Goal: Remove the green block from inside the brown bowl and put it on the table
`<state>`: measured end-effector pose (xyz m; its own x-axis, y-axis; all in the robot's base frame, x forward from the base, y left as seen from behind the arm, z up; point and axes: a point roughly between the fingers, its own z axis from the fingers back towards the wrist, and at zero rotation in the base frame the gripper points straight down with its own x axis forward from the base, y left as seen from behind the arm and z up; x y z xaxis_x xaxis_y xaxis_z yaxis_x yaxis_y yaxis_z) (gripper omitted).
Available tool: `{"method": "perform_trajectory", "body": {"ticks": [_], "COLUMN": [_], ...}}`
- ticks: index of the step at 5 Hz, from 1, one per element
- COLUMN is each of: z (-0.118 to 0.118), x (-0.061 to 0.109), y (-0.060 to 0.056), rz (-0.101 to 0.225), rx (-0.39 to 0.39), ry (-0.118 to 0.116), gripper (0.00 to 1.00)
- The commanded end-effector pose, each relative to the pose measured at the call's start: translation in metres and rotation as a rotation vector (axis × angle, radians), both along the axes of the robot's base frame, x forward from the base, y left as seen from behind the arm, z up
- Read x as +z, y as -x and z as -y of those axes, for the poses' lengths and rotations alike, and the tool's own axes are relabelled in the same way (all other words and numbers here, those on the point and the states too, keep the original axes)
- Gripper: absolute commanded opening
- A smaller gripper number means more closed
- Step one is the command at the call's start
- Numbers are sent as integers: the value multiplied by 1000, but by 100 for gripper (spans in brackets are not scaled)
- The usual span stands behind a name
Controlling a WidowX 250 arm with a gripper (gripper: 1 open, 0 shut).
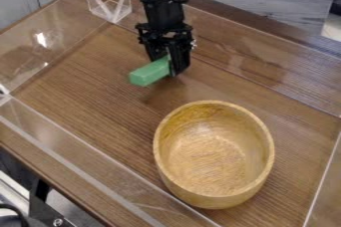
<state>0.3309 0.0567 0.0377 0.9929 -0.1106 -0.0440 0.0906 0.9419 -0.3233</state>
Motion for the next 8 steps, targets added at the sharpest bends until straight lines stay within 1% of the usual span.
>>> {"method": "perform_trajectory", "body": {"ticks": [1,8], "z": [0,0], "x": [16,17], "y": [-12,-11], "rz": [50,-3], "rx": [-12,-15], "ry": [-19,-6], "gripper": [0,0]}}
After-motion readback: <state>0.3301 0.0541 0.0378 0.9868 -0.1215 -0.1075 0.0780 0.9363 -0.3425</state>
